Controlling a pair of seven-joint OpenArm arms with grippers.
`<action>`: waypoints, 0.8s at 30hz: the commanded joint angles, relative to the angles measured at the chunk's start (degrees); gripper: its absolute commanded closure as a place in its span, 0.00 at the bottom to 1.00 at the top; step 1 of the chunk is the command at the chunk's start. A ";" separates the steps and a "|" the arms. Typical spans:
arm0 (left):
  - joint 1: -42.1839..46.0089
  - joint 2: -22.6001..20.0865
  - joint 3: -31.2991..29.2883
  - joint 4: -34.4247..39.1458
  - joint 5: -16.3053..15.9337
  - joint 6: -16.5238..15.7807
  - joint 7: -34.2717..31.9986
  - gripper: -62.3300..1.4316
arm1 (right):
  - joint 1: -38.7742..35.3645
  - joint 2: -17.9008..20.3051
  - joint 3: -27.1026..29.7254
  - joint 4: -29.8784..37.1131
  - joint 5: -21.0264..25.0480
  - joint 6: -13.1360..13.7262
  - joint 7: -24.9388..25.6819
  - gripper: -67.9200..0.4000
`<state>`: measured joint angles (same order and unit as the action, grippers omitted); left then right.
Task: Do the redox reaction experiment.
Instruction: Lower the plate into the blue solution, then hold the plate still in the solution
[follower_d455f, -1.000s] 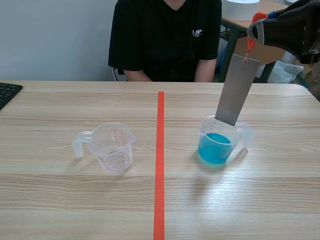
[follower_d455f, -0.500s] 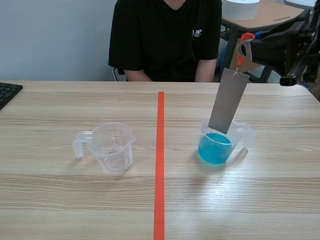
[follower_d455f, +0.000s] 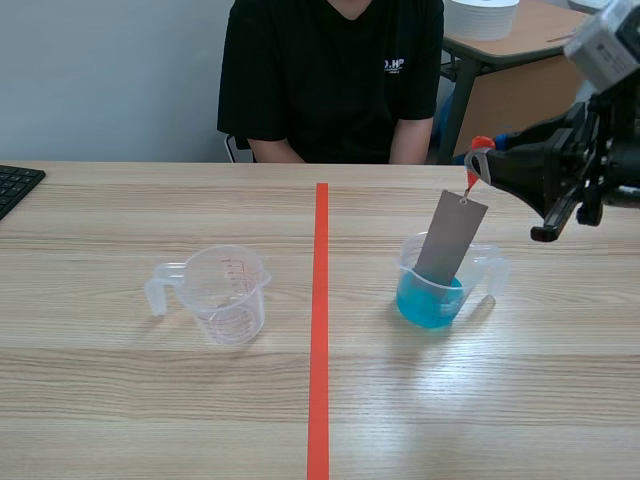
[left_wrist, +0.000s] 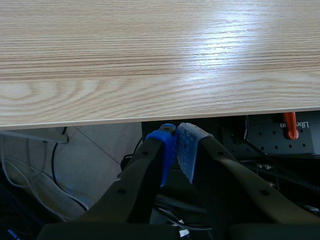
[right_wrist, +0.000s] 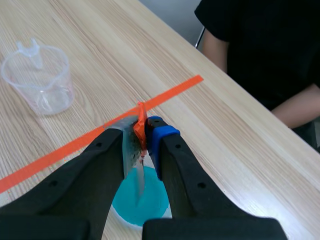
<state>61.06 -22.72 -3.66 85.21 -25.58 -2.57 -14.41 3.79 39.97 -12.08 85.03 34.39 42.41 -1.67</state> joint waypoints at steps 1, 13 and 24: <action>0.02 -0.02 0.37 0.68 -0.33 -0.07 -0.57 0.90 | 1.14 -0.24 -0.44 -0.98 -0.66 0.31 2.23 0.98; 0.02 -0.02 0.37 0.68 -0.33 -0.09 -0.57 0.90 | 1.14 -1.53 -2.47 -7.06 -9.60 0.31 9.79 0.98; 0.02 -0.02 0.37 0.68 -0.33 -0.09 -0.57 0.90 | 1.14 -1.40 -2.47 -7.06 -9.60 0.31 9.79 0.98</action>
<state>60.97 -22.72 -3.66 85.21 -25.58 -2.57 -14.41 4.27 37.60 -14.35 77.78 25.30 42.04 8.97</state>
